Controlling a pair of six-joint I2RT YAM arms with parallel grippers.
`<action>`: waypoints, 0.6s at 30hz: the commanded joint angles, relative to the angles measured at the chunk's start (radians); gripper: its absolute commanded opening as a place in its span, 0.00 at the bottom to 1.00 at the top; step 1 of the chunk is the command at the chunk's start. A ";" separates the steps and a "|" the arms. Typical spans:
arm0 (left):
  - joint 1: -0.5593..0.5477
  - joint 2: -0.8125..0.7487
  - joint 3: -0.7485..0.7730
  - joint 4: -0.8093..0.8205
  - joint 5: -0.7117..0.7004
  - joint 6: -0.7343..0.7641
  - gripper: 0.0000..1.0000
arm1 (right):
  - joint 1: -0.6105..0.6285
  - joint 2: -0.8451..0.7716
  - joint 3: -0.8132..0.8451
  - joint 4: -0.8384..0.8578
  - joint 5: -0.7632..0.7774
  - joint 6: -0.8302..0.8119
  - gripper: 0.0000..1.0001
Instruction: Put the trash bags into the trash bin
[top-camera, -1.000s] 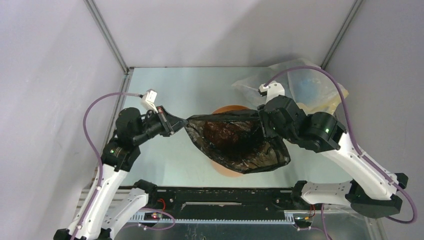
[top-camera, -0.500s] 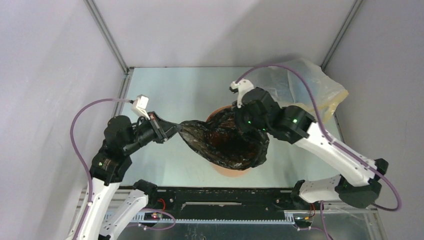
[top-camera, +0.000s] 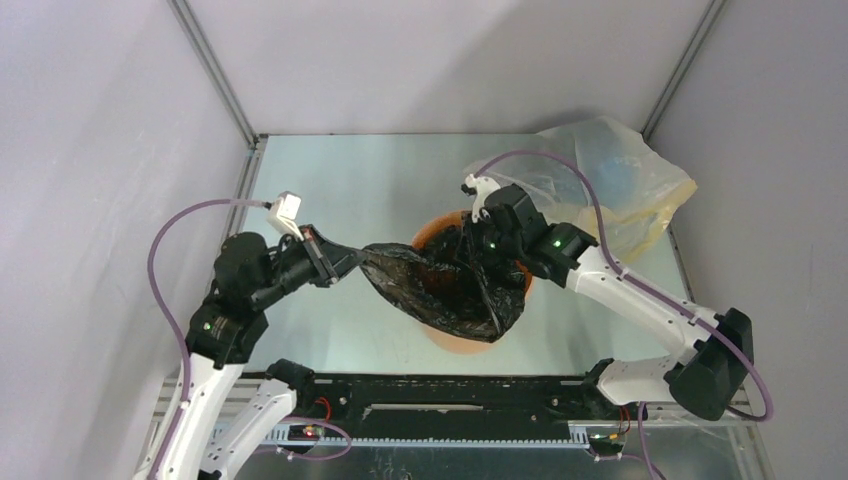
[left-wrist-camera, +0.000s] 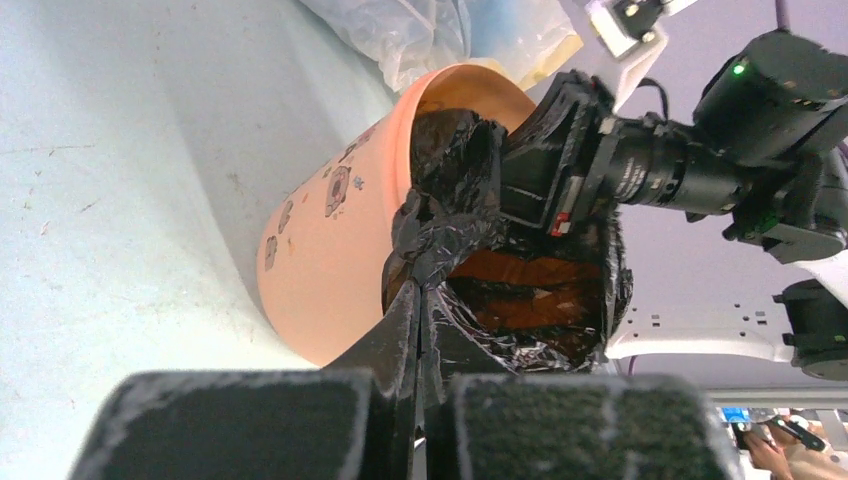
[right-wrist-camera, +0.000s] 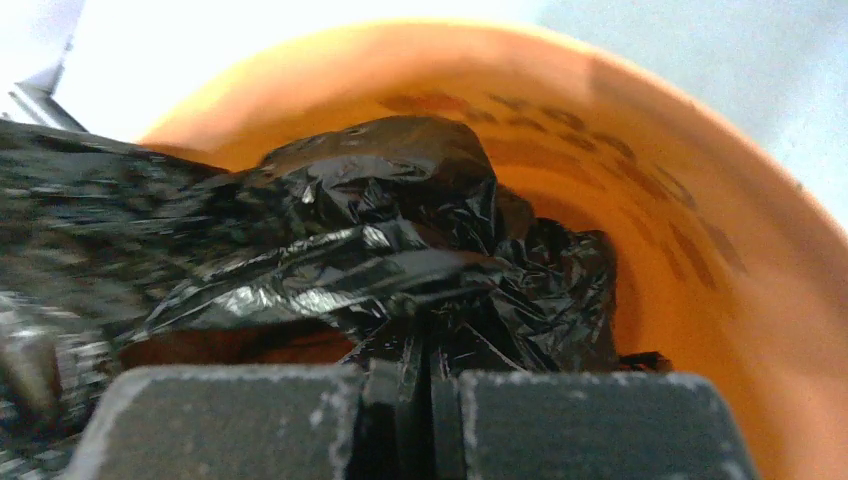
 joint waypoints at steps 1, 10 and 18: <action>-0.006 0.036 -0.034 0.092 0.033 -0.025 0.00 | -0.030 -0.028 -0.061 0.112 -0.011 -0.020 0.00; -0.116 0.099 -0.051 0.158 -0.022 -0.034 0.00 | -0.040 -0.018 -0.011 0.070 0.030 -0.110 0.01; -0.115 0.114 0.004 0.112 -0.099 0.017 0.00 | -0.126 -0.167 0.040 -0.039 -0.048 -0.145 0.55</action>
